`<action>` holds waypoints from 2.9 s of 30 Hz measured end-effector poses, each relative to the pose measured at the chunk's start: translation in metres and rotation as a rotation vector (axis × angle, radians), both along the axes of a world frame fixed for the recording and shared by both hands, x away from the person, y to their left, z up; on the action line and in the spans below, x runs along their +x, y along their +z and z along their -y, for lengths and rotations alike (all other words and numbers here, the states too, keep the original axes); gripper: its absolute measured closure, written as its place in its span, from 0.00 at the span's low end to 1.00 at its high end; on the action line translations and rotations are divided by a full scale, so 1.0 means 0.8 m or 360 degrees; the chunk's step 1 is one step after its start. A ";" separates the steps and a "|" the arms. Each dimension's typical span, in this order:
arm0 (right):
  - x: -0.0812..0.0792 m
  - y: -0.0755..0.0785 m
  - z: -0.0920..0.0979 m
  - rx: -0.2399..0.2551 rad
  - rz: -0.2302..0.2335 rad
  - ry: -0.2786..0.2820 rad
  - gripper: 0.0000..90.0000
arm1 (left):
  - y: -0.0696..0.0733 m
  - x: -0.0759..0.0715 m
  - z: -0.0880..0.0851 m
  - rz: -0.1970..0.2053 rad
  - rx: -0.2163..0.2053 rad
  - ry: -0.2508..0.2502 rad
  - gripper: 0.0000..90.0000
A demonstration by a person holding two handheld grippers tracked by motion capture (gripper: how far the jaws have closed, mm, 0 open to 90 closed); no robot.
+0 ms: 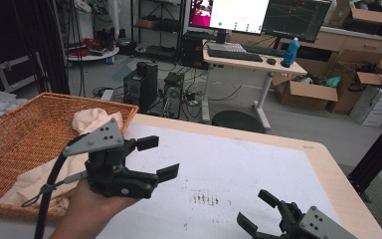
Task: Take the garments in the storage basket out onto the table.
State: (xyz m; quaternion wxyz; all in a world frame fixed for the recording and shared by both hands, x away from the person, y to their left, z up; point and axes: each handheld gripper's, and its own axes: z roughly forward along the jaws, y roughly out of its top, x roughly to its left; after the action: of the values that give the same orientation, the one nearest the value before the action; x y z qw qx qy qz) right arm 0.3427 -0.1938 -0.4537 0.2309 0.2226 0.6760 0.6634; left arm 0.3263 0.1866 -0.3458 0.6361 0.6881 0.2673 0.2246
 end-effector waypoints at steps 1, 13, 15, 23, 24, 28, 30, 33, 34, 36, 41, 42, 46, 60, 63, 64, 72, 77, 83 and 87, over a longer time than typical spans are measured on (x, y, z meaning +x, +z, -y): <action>0.000 0.000 0.000 -0.0001 -0.0001 -0.0001 0.15 | 0.005 0.003 -0.015 -0.0003 0.0011 0.0037 0.17; 0.000 0.000 0.000 -0.0001 0.0002 -0.0003 0.15 | 0.013 0.008 -0.108 -0.0096 0.0068 0.0260 0.17; 0.000 0.000 0.000 0.0000 0.0001 -0.0002 0.15 | 0.013 0.007 -0.123 -0.0121 0.0075 0.0289 0.17; 0.000 0.000 0.000 0.0002 -0.0001 -0.0002 0.15 | 0.007 0.006 -0.164 -0.0195 0.0084 0.0389 0.17; 0.000 0.000 0.000 0.0001 0.0001 -0.0001 0.15 | 0.005 0.008 -0.168 -0.0206 0.0089 0.0400 0.17; 0.000 0.000 0.000 0.0003 -0.0003 -0.0001 0.15 | 0.001 0.015 -0.175 -0.0242 0.0083 0.0418 0.17; 0.000 0.000 0.000 0.0005 -0.0006 -0.0001 0.15 | -0.003 0.020 -0.178 -0.0269 0.0079 0.0427 0.17; 0.000 0.000 0.000 0.0005 -0.0007 -0.0001 0.15 | -0.008 0.031 -0.180 -0.0314 0.0108 0.0454 0.17; 0.000 0.000 0.000 0.0006 -0.0007 -0.0001 0.15 | -0.010 0.034 -0.181 -0.0329 0.0117 0.0465 0.17; 0.000 0.000 0.001 0.0004 -0.0008 0.0001 0.15 | -0.015 0.043 -0.182 -0.0364 0.0127 0.0481 0.17; 0.000 0.000 0.001 0.0006 -0.0009 0.0003 0.15 | -0.029 0.065 -0.188 -0.0460 0.0159 0.0519 0.17; 0.000 0.000 0.001 0.0006 -0.0008 0.0003 0.15 | -0.032 0.071 -0.190 -0.0481 0.0155 0.0522 0.17; 0.000 0.000 0.001 0.0009 -0.0010 0.0001 0.15 | -0.040 0.090 -0.198 -0.0543 0.0168 0.0574 0.17; 0.001 0.000 0.001 0.0020 -0.0014 -0.0001 0.15 | -0.071 0.148 -0.210 -0.0848 0.0324 0.0717 0.17; 0.001 0.000 0.001 0.0020 -0.0015 -0.0002 0.15 | -0.076 0.155 -0.209 -0.0881 0.0376 0.0742 0.17; 0.001 0.000 0.002 0.0020 -0.0015 -0.0001 0.15 | -0.079 0.157 -0.210 -0.0894 0.0386 0.0753 0.17; 0.001 0.000 0.002 0.0022 -0.0013 -0.0003 0.15 | -0.098 0.169 -0.208 -0.1030 0.0578 0.0779 0.17; 0.001 0.000 0.002 0.0021 -0.0013 -0.0003 0.15 | -0.103 0.168 -0.199 -0.0974 0.0729 0.0792 0.17; 0.000 0.000 0.002 0.0023 -0.0010 -0.0005 0.16 | -0.099 0.163 -0.197 -0.1013 0.0696 0.0675 0.53; 0.000 -0.001 0.002 0.0024 -0.0010 -0.0008 0.16 | -0.098 0.159 -0.194 -0.1030 0.0698 0.0628 0.84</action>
State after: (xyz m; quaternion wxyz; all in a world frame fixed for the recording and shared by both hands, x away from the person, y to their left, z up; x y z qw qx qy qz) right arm 0.3427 -0.1953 -0.4541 0.2288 0.2281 0.6710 0.6673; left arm 0.4537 0.3420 -0.4240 0.3033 0.7776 0.5251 0.1663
